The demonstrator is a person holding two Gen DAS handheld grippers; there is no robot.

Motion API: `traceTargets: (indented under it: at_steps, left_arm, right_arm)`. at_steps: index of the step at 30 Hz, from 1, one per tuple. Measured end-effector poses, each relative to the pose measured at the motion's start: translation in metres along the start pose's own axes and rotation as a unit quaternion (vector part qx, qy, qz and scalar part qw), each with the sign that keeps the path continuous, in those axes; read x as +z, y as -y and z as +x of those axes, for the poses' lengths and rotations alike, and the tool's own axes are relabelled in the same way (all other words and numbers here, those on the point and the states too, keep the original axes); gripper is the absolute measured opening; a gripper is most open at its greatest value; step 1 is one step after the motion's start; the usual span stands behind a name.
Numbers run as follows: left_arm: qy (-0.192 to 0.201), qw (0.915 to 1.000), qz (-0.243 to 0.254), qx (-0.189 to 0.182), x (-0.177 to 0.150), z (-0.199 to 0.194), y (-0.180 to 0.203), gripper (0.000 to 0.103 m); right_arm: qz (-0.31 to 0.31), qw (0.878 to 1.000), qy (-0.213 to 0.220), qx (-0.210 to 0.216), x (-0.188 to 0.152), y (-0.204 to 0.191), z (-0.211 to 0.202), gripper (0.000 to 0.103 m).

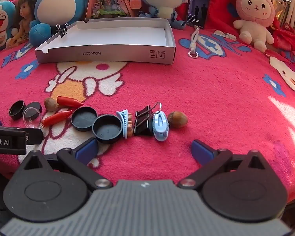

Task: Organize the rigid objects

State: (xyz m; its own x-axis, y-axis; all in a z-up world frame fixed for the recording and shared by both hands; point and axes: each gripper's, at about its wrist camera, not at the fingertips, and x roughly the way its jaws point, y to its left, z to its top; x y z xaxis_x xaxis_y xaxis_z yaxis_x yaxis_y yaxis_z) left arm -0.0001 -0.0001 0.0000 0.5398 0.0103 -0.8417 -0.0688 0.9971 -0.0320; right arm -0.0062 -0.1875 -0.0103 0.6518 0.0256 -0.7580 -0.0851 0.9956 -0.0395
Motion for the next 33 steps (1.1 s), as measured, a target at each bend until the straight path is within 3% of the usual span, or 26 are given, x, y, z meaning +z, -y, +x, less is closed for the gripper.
traceTargets:
  at_steps: [33]
  left_arm:
    - [-0.004, 1.0, 0.003, 0.003, -0.0002, 0.0006, 0.0018, 0.103]
  right_arm:
    - [0.001, 1.0, -0.002, 0.001, 0.0, -0.0013, 0.0006, 0.103]
